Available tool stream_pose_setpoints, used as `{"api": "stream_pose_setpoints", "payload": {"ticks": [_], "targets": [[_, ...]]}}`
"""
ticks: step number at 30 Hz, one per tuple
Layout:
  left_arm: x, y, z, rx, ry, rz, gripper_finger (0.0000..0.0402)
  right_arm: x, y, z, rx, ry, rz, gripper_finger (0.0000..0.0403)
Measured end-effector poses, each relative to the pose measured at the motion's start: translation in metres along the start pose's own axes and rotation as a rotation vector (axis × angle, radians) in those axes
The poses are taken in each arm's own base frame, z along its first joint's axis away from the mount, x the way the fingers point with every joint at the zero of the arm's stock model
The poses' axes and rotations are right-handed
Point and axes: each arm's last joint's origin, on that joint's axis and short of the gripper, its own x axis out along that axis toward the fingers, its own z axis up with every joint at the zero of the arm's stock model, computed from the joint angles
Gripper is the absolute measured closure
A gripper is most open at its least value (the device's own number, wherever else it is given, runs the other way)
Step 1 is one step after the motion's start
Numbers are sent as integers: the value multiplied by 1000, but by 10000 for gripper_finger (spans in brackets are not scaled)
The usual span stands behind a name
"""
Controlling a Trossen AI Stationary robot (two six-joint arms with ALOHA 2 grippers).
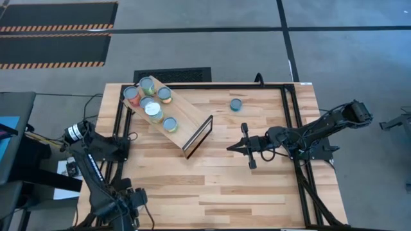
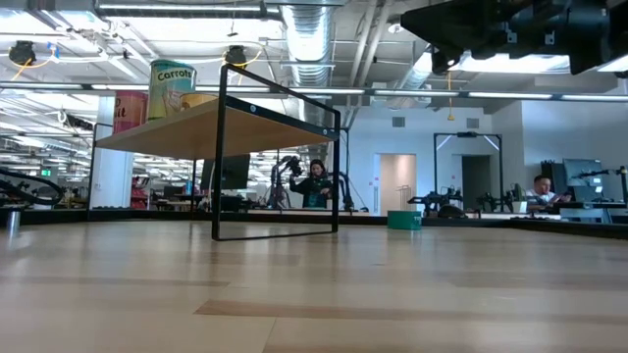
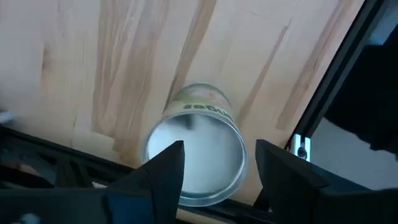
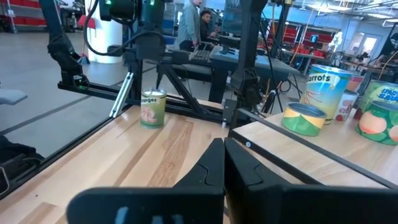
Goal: Pick and place cans onto a shelf
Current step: Put the canned oranges on the shelf
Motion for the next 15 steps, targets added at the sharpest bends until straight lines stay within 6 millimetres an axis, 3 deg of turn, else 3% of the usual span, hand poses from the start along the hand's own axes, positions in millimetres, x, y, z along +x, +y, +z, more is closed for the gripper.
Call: {"api": "stream_pose_setpoints", "payload": {"ticks": [15], "targets": [[12, -1, -17, -69, -91, -2, 239, 0, 0, 0, -4, 0, -1, 390]]}}
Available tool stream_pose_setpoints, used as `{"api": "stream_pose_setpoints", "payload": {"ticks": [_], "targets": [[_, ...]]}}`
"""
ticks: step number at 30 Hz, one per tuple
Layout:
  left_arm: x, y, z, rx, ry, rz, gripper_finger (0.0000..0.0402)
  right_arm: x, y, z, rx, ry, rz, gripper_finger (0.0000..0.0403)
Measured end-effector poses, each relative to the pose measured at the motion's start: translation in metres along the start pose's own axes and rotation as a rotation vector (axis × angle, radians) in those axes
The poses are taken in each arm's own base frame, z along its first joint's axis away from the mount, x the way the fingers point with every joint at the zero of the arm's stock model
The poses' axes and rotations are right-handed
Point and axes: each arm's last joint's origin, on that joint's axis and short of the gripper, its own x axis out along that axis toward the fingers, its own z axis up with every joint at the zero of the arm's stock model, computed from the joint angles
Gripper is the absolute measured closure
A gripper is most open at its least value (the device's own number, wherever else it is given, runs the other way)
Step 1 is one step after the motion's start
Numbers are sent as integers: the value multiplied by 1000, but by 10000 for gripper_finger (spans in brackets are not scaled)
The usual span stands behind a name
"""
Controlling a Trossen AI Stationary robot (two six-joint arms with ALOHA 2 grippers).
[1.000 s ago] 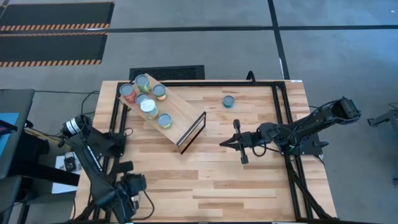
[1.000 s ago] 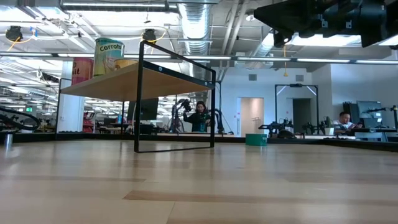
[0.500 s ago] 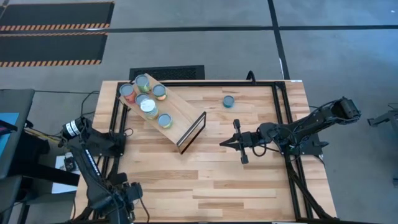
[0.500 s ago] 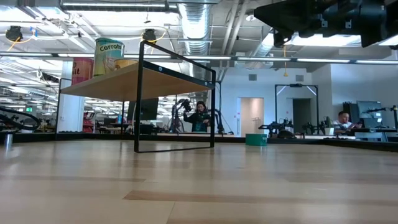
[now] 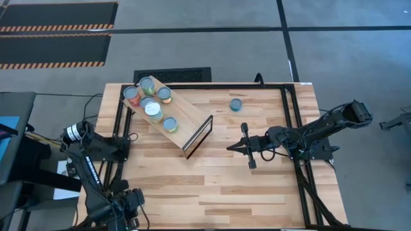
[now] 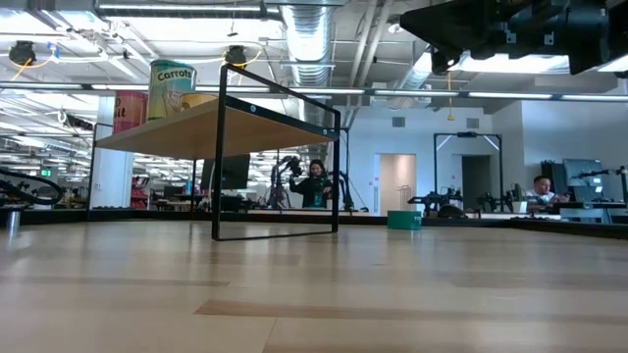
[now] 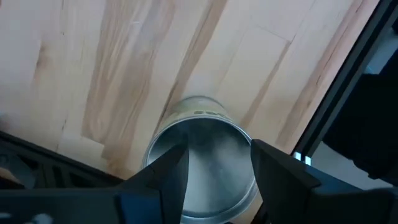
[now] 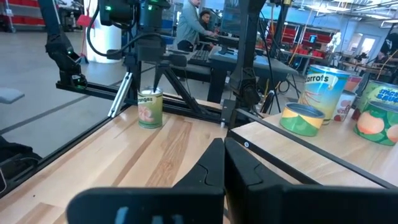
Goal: Pick and place cans onto a shelf
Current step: Put the canned oranges on the shelf
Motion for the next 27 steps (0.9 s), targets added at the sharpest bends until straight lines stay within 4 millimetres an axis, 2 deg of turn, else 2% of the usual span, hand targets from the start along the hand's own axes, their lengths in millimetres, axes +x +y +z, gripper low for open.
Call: {"api": "stream_pose_setpoints", "payload": {"ticks": [11, 18, 27], "targets": [[0, 1, 0, 23, 6, 8, 239, 0, 0, 0, 13, 0, 0, 390], [-12, 0, 1, 32, 13, 18, 213, 0, 0, 0, 15, 0, 0, 390], [-4, 2, 0, 36, 13, 35, 192, 0, 0, 0, 15, 0, 0, 390]]}}
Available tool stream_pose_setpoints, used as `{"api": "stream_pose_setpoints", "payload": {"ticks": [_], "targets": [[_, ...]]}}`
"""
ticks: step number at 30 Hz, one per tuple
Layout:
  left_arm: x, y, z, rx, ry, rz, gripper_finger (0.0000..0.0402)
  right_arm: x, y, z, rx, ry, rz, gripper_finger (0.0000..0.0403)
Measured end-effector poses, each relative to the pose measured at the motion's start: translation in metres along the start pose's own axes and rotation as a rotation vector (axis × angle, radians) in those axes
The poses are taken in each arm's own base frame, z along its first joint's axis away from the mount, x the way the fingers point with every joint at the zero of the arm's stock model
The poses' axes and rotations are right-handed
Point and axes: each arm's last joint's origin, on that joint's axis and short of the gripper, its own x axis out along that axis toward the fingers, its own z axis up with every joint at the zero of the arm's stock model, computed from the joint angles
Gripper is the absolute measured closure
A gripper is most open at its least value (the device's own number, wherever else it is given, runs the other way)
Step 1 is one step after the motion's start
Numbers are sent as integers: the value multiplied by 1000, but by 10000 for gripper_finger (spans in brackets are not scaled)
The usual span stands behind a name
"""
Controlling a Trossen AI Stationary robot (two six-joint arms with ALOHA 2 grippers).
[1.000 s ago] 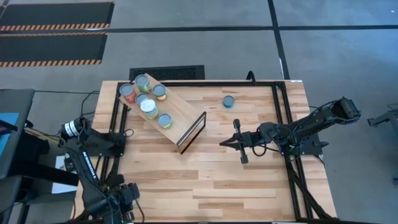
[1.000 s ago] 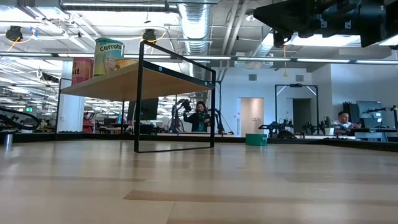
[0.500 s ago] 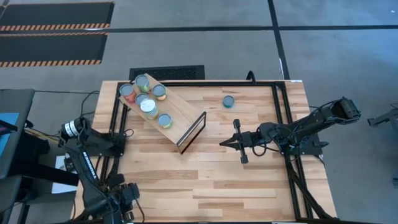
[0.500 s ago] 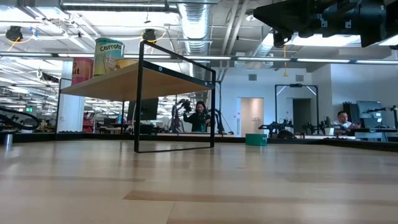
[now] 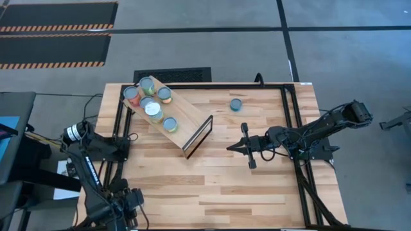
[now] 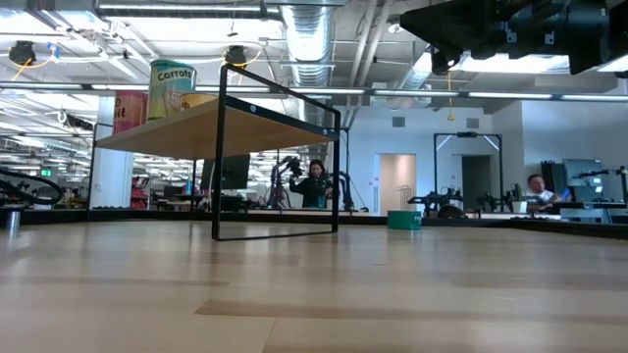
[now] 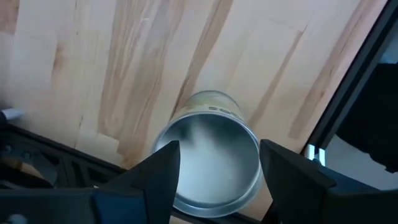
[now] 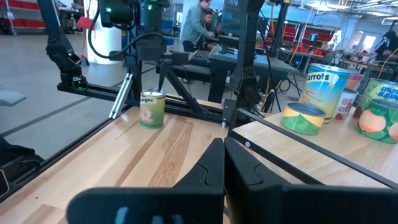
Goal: Pick and place cans onto a shelf
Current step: Put the canned oranges on the shelf
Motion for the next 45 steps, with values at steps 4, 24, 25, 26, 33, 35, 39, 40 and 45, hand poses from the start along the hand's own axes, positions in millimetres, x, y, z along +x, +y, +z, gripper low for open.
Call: {"api": "stream_pose_setpoints", "payload": {"ticks": [4, 24, 25, 26, 33, 35, 39, 40, 45], "targets": [[3, 0, -2, 5, 8, 7, 195, 0, 0, 0, -1, 2, 0, 390], [5, -5, -5, 145, 48, 166, 198, 0, 0, 0, 0, -1, 0, 390], [4, -4, -5, 160, 48, 163, 198, 0, 0, 0, -1, 0, 0, 390], [4, -5, -4, 176, 48, 159, 198, 0, 0, 0, -1, 0, 0, 390], [6, -4, 12, 242, -105, 187, 217, 0, 0, 0, 0, 2, 0, 390], [6, -3, 17, 257, -163, 205, 247, 0, 0, 0, 0, 4, 1, 390], [9, 6, 32, 267, -236, 233, 341, 0, 0, 0, 1, 5, 1, 390], [10, 9, 38, 262, -244, 222, 367, 0, 0, -1, 1, 5, 2, 390], [15, 23, 76, 268, -263, 7, 392, 0, 0, -1, 19, 7, 2, 390]]}}
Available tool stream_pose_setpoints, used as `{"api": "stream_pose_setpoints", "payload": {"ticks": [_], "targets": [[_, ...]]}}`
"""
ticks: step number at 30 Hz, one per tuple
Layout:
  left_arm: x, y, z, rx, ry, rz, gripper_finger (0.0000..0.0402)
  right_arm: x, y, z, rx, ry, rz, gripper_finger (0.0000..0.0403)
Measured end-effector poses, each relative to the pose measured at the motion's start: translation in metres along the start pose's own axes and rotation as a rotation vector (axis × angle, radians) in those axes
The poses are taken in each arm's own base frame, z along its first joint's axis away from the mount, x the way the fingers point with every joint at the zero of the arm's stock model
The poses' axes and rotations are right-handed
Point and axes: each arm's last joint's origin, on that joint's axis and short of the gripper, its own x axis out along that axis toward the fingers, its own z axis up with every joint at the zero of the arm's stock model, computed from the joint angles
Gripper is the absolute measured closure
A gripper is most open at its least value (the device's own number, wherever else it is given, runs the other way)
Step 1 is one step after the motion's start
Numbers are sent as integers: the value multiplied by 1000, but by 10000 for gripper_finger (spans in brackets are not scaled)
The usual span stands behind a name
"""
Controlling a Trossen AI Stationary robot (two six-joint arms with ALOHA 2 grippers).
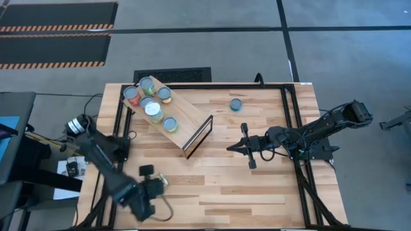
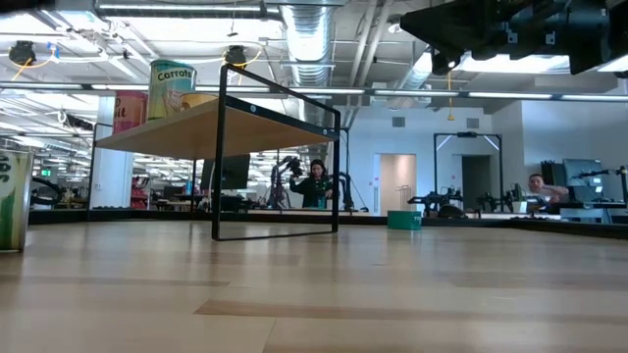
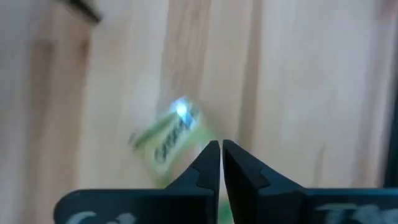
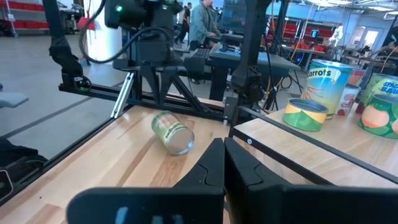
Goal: Pick and place cans onto a shelf
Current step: Put the canned oranges on the shelf
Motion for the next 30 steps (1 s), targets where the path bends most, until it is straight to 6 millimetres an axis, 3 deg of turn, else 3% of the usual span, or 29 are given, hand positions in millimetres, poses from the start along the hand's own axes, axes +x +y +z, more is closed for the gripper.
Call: {"api": "stream_pose_setpoints", "payload": {"ticks": [4, 7, 16, 23, 30], "targets": [[15, 12, 21, -34, -8, -131, 383, 0, 1, -1, 10, 15, 4, 390], [18, 14, 20, -27, 47, -147, 350, 0, 1, -4, 18, 42, 6, 390], [12, 4, 19, -288, 53, -185, 180, 0, 1, -6, 32, 58, 5, 390], [48, 0, 25, -279, 113, -92, 66, 0, 1, -5, 28, 53, 3, 390], [67, -2, 28, -253, 175, -82, 25, 0, 1, -5, 31, 56, 2, 390]]}}
